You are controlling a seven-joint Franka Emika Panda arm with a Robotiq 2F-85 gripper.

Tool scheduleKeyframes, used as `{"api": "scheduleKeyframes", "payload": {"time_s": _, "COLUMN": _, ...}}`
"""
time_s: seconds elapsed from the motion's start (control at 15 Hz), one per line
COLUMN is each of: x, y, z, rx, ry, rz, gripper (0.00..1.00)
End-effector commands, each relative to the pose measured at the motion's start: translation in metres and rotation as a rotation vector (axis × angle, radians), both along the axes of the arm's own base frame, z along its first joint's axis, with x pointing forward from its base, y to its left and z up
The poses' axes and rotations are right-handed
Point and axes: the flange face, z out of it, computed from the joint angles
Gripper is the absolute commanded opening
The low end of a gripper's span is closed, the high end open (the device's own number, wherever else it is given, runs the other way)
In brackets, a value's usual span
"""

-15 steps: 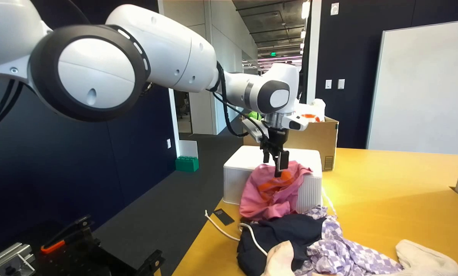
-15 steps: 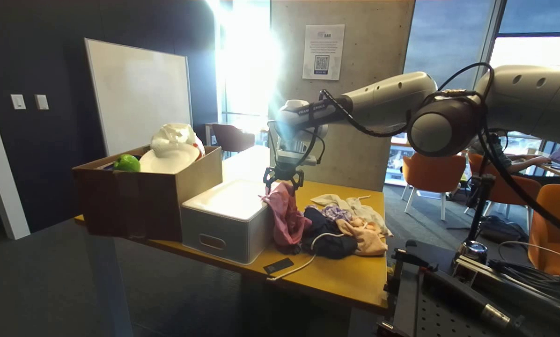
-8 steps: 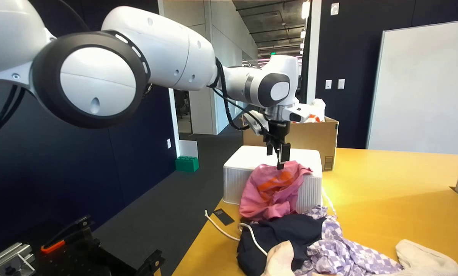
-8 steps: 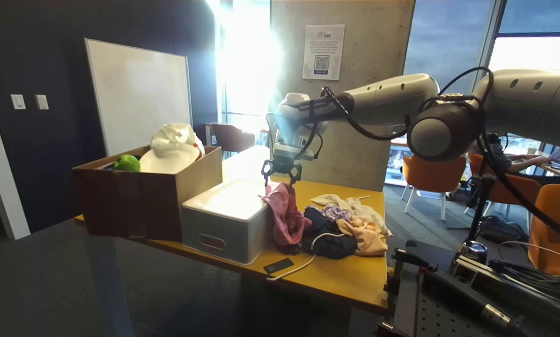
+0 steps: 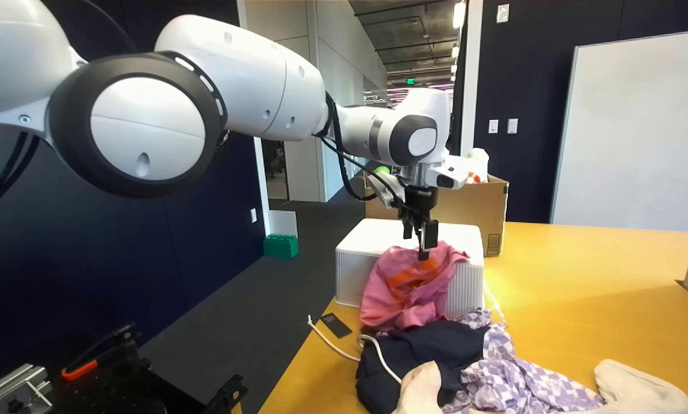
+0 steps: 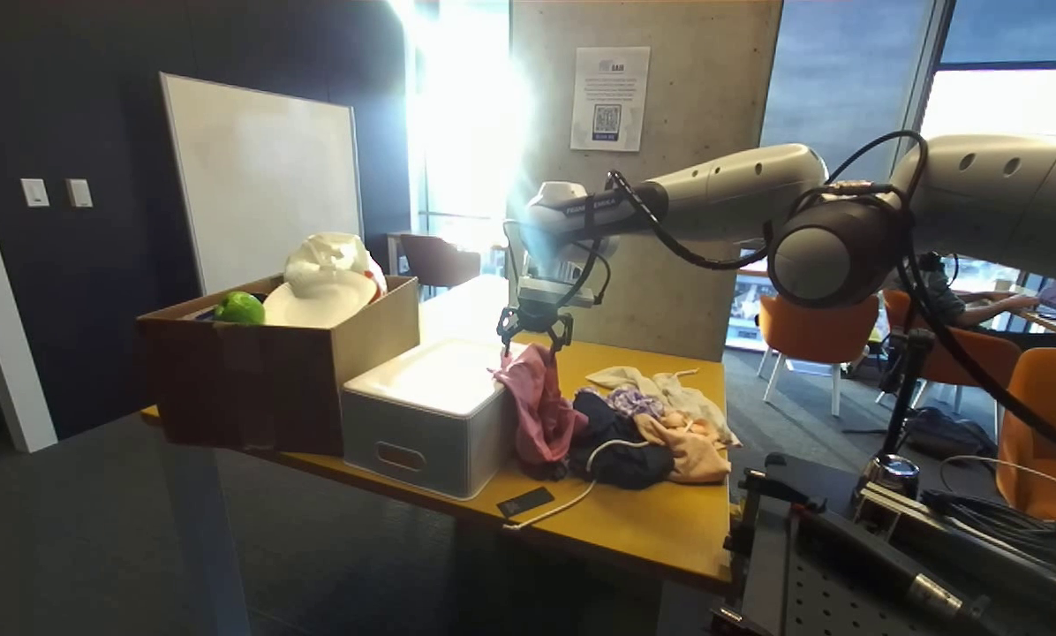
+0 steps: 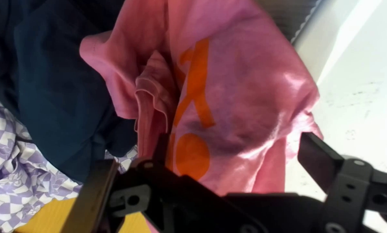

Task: Put the pink shirt on the white basket

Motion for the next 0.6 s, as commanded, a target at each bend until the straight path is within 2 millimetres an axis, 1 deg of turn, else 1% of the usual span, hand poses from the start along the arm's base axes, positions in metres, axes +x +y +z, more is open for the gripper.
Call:
{"api": "scheduleKeyframes", "payload": {"time_s": 0.0, "x": -0.001, "y": -0.003, "z": -0.01, "rx": -0.004, "ry": -0.006, "rz": -0.019, "gripper": 1.0}}
{"api": "scheduleKeyframes", "payload": {"time_s": 0.13, "x": 0.001, "y": -0.002, "z": -0.015, "rx": -0.013, "ry": -0.024, "rz": -0.036, "gripper": 1.0}}
{"api": "scheduleKeyframes", "payload": {"time_s": 0.53, "x": 0.019, "y": 0.018, "z": -0.003, "rx": -0.052, "ry": -0.15, "rz": -0.08, "gripper": 1.0}}
